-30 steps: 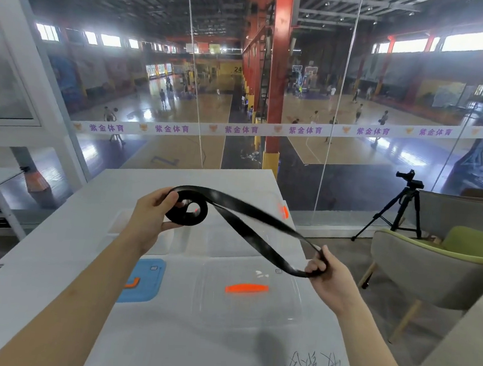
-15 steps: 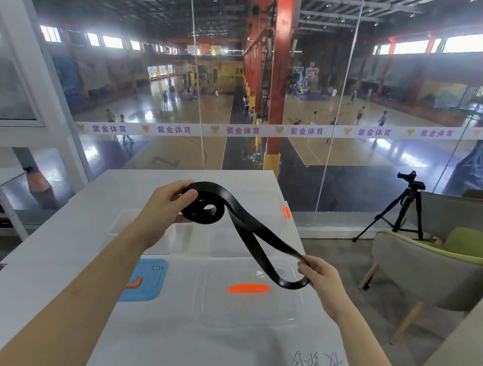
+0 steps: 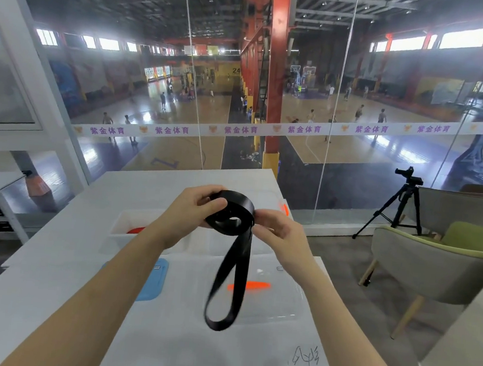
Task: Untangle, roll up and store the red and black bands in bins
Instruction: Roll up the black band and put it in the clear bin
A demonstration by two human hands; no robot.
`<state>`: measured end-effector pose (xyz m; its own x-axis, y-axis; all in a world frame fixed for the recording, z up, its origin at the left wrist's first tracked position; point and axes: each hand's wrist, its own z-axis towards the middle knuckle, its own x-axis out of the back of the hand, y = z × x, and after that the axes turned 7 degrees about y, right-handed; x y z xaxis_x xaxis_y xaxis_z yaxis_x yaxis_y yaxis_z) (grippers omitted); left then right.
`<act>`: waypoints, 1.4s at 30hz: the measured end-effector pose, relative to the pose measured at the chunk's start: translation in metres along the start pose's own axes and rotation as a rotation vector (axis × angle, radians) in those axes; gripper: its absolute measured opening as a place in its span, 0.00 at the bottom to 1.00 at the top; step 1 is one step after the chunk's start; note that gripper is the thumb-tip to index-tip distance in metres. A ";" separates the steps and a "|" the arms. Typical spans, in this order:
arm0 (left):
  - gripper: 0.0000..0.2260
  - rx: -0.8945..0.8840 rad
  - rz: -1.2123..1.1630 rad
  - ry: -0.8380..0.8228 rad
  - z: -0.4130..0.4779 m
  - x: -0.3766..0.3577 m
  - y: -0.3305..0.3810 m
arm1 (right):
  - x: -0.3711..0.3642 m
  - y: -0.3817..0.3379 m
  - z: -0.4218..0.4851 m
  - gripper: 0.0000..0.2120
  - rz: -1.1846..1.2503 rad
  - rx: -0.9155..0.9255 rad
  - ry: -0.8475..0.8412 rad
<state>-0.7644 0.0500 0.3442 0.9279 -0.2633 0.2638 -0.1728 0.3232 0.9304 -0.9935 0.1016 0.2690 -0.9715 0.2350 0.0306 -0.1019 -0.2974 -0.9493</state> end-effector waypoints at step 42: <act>0.20 0.035 0.307 -0.031 -0.022 -0.018 -0.018 | 0.014 -0.023 -0.012 0.10 -0.285 0.007 -0.035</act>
<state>-0.7709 0.0688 0.3171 0.8199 -0.1861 0.5415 -0.4557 0.3604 0.8139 -1.0026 0.1227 0.2872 -0.9103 0.2777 0.3068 -0.3731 -0.2301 -0.8988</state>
